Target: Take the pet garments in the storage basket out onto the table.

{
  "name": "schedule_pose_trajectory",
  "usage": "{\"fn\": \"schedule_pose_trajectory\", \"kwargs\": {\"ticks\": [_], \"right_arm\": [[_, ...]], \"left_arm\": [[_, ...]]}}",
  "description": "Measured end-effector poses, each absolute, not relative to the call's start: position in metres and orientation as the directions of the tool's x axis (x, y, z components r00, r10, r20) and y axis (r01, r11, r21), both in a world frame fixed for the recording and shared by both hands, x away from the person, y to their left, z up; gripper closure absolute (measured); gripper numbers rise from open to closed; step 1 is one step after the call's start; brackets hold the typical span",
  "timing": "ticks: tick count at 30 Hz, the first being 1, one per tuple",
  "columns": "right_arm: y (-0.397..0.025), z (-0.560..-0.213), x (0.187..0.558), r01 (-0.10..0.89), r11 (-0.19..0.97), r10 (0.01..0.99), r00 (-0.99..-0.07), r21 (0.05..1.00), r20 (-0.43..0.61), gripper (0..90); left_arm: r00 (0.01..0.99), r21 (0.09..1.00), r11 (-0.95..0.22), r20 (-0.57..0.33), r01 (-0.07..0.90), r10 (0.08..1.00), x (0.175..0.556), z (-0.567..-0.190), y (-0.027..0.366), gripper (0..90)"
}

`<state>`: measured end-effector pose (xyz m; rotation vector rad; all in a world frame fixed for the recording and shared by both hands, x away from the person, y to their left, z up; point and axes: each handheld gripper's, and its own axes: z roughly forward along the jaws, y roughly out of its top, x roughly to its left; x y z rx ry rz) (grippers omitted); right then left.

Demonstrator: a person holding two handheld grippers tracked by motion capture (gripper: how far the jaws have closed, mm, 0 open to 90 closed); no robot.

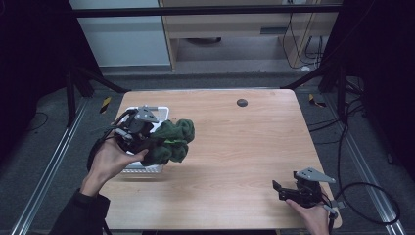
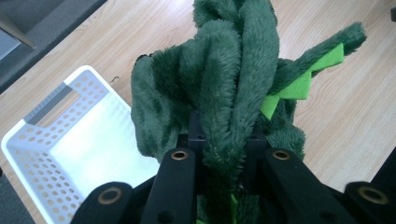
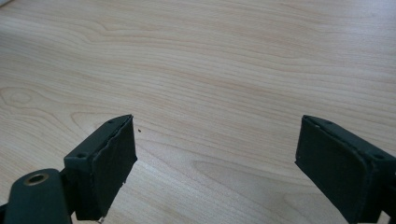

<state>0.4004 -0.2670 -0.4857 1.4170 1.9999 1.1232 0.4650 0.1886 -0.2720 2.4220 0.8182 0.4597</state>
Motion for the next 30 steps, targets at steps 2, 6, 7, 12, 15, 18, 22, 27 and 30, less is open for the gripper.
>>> {"fn": "schedule_pose_trajectory", "kwargs": {"ticks": [2, 6, 7, 12, 15, 18, 22, 27, 30], "right_arm": [[-0.267, -0.486, 0.401, 0.561, 0.146, 0.922, -0.377, 0.815, 0.094, 12.1], [-0.268, -0.485, 0.401, 0.560, 0.143, 0.921, -0.376, 0.816, 0.097, 12.1], [-0.268, -0.485, 0.401, 0.560, 0.143, 0.921, -0.376, 0.816, 0.097, 12.1], [-0.267, -0.485, 0.400, 0.560, 0.141, 0.921, -0.376, 0.816, 0.099, 12.1], [-0.268, -0.485, 0.400, 0.558, 0.141, 0.921, -0.377, 0.818, 0.098, 12.1], [-0.268, -0.485, 0.400, 0.558, 0.140, 0.921, -0.377, 0.818, 0.098, 12.1], [-0.267, -0.485, 0.400, 0.557, 0.140, 0.921, -0.377, 0.818, 0.099, 12.1], [-0.268, -0.484, 0.400, 0.556, 0.140, 0.922, -0.376, 0.819, 0.097, 12.1], [-0.268, -0.484, 0.400, 0.556, 0.139, 0.921, -0.376, 0.820, 0.098, 12.1]], "left_arm": [[0.763, 0.581, -0.677, 0.143, 0.451, 0.631, 0.466, -0.274, 0.184, 79.5], [0.776, 0.567, -0.695, 0.145, 0.443, 0.614, 0.468, -0.278, 0.175, 79.5], [0.779, 0.566, -0.697, 0.144, 0.441, 0.610, 0.468, -0.279, 0.173, 79.5], [0.791, 0.559, -0.709, 0.144, 0.431, 0.595, 0.468, -0.282, 0.163, 79.5], [0.800, 0.556, -0.717, 0.145, 0.421, 0.582, 0.469, -0.284, 0.155, 79.5], [0.804, 0.556, -0.719, 0.143, 0.417, 0.577, 0.469, -0.285, 0.151, 79.5], [0.818, 0.554, -0.727, 0.135, 0.406, 0.559, 0.469, -0.290, 0.141, 79.5], [0.829, 0.551, -0.733, 0.125, 0.399, 0.546, 0.471, -0.296, 0.132, 79.5], [0.835, 0.547, -0.738, 0.120, 0.395, 0.537, 0.472, -0.299, 0.127, 79.5]]}}
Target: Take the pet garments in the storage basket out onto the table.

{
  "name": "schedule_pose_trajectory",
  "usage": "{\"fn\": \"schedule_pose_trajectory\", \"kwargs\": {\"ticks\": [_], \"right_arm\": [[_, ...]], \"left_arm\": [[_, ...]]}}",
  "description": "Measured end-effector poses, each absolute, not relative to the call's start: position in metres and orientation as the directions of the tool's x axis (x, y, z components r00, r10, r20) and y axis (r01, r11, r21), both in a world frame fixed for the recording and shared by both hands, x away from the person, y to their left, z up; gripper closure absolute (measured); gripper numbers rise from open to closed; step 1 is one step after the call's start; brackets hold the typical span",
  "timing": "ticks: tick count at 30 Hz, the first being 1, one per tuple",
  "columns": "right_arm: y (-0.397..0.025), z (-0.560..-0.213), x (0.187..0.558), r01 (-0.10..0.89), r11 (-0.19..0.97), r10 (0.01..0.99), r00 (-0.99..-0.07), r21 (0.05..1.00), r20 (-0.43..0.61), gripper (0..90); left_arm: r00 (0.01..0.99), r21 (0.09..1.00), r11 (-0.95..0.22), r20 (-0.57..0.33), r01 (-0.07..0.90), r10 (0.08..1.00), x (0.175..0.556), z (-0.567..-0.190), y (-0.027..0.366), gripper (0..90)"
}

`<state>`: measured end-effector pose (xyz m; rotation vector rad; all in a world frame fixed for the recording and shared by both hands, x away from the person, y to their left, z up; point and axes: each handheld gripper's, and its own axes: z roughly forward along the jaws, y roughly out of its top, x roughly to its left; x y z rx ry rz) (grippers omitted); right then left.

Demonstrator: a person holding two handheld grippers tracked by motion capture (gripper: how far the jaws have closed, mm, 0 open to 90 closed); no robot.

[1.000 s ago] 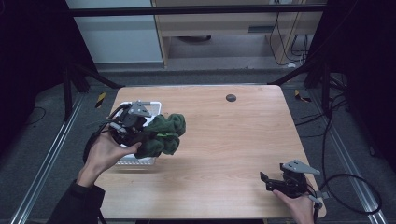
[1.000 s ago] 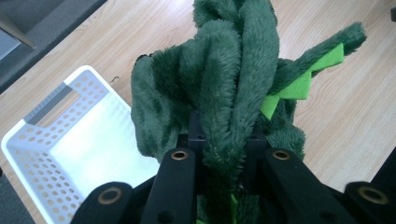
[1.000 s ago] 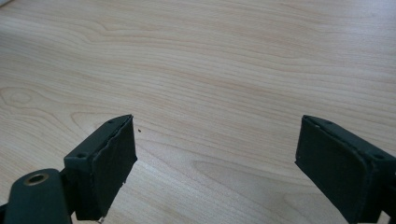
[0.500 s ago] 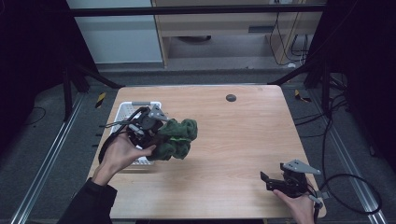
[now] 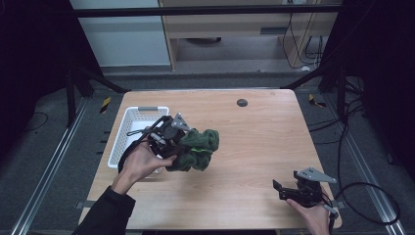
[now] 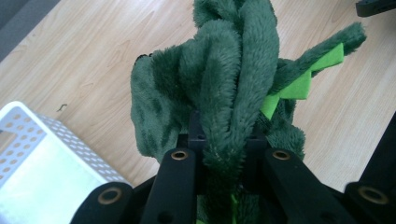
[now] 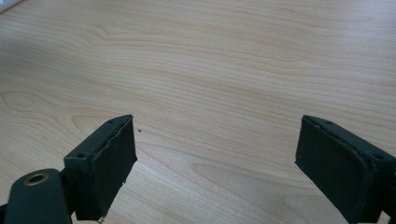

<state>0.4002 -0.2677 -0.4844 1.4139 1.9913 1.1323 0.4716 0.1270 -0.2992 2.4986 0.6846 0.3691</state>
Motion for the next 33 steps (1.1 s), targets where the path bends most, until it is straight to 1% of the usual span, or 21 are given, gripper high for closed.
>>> {"fn": "schedule_pose_trajectory", "kwargs": {"ticks": [14, 33], "right_arm": [[-0.268, -0.484, 0.400, 0.554, 0.141, 0.921, -0.377, 0.821, 0.096, 12.1], [-0.268, -0.484, 0.400, 0.553, 0.142, 0.921, -0.378, 0.821, 0.095, 12.1]], "left_arm": [[0.859, 0.541, -0.752, 0.101, 0.376, 0.502, 0.475, -0.319, 0.104, 79.5], [0.882, 0.536, -0.763, 0.068, 0.362, 0.466, 0.475, -0.345, 0.085, 79.3]]}}
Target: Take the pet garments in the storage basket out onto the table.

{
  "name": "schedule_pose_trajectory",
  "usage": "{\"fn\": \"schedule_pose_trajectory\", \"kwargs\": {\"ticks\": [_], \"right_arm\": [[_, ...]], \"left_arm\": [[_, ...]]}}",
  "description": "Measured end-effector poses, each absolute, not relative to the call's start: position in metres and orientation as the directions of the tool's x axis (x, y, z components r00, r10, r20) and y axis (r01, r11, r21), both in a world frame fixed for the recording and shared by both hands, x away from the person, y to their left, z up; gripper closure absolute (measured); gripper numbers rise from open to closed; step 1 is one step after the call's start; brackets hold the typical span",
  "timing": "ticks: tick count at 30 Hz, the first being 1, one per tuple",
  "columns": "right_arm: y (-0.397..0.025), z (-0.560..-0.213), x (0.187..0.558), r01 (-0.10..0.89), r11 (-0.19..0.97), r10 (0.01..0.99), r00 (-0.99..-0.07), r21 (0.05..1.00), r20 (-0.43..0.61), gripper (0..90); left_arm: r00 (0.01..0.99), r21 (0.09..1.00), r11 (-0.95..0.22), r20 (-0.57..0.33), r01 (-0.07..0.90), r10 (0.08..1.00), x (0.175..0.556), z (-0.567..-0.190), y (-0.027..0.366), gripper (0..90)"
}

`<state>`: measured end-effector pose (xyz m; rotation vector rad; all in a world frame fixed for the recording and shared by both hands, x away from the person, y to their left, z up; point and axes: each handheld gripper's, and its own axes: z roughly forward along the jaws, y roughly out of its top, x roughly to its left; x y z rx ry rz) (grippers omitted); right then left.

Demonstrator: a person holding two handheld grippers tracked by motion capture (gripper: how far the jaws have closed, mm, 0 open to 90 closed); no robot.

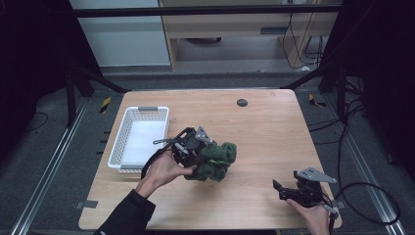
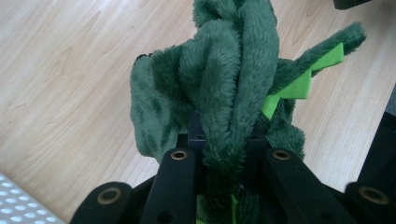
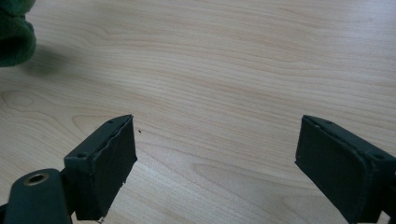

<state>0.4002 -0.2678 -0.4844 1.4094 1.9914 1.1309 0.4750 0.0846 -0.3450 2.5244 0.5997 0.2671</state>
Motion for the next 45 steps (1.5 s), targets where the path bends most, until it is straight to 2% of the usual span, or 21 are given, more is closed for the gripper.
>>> {"fn": "schedule_pose_trajectory", "kwargs": {"ticks": [14, 24, 36, 45], "right_arm": [[-0.268, -0.485, 0.400, 0.554, 0.145, 0.921, -0.379, 0.820, 0.093, 12.1], [-0.268, -0.485, 0.400, 0.551, 0.148, 0.920, -0.381, 0.821, 0.090, 12.1], [-0.267, -0.485, 0.400, 0.555, 0.147, 0.921, -0.378, 0.819, 0.091, 12.3], [-0.268, -0.485, 0.400, 0.551, 0.148, 0.925, -0.371, 0.821, 0.083, 12.3]], "left_arm": [[0.897, 0.524, -0.776, 0.051, 0.351, 0.440, 0.475, -0.366, 0.075, 78.5], [0.905, 0.508, -0.792, 0.054, 0.339, 0.422, 0.474, -0.379, 0.069, 74.5], [0.907, 0.490, -0.800, 0.042, 0.347, 0.419, 0.474, -0.393, 0.068, 64.1], [0.903, 0.496, -0.795, 0.047, 0.350, 0.427, 0.473, -0.396, 0.071, 51.4]]}}
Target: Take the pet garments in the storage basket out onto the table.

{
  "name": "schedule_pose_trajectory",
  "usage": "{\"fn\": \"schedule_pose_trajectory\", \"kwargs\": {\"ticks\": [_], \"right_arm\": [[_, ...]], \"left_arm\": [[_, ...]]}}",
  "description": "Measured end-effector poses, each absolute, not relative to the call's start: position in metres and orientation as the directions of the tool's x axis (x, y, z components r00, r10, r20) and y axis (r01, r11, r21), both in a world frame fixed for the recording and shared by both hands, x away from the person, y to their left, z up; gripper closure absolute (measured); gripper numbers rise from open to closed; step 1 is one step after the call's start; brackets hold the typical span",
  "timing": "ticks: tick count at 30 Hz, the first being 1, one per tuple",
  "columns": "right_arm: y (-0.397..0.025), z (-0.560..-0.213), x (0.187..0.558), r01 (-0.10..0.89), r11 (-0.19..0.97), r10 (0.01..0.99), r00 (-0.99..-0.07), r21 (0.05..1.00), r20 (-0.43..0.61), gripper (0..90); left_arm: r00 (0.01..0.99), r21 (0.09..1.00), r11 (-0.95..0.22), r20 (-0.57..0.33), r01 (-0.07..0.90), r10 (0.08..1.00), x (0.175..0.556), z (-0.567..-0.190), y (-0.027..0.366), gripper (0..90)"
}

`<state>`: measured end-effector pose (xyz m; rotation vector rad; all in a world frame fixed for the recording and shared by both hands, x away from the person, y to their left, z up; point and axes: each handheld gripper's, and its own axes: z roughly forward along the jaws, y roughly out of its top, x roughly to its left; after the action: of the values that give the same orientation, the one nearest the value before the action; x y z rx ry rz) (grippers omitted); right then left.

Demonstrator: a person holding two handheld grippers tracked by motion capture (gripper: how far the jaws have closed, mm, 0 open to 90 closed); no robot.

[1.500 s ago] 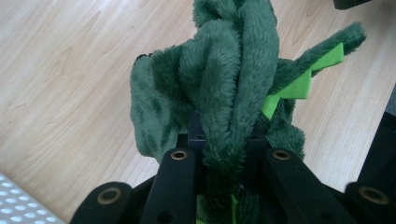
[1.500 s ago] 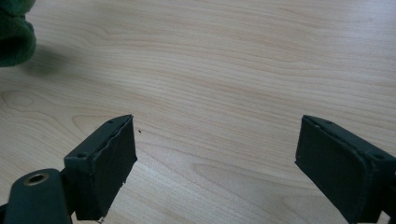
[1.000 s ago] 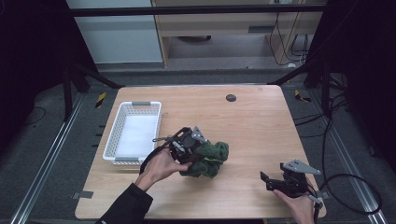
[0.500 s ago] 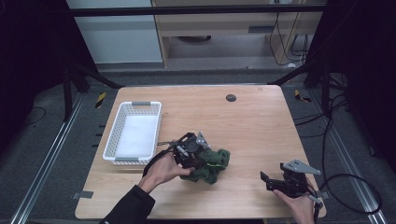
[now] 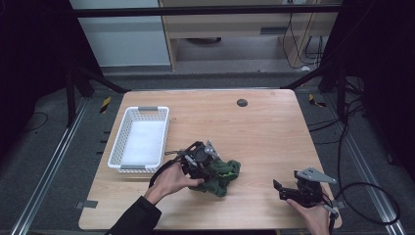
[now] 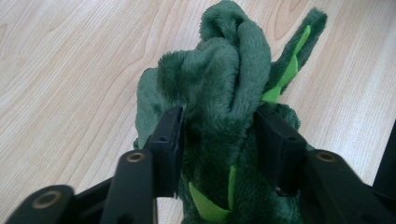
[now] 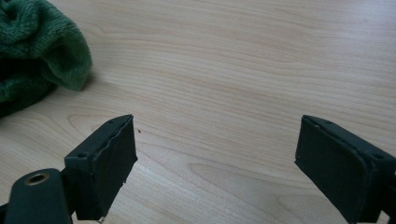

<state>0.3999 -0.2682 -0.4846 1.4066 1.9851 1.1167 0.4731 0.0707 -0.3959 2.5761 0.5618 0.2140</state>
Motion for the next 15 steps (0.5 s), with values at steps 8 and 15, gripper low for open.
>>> {"fn": "schedule_pose_trajectory", "kwargs": {"ticks": [8, 15], "right_arm": [[-0.268, -0.485, 0.400, 0.551, 0.149, 0.926, -0.369, 0.821, 0.080, 12.3], [-0.269, -0.485, 0.400, 0.552, 0.145, 0.927, -0.365, 0.821, 0.082, 12.1]], "left_arm": [[0.900, 0.515, -0.781, 0.041, 0.353, 0.434, 0.471, -0.396, 0.075, 42.9], [0.899, 0.556, -0.753, 0.021, 0.352, 0.437, 0.467, -0.393, 0.083, 32.9]]}}
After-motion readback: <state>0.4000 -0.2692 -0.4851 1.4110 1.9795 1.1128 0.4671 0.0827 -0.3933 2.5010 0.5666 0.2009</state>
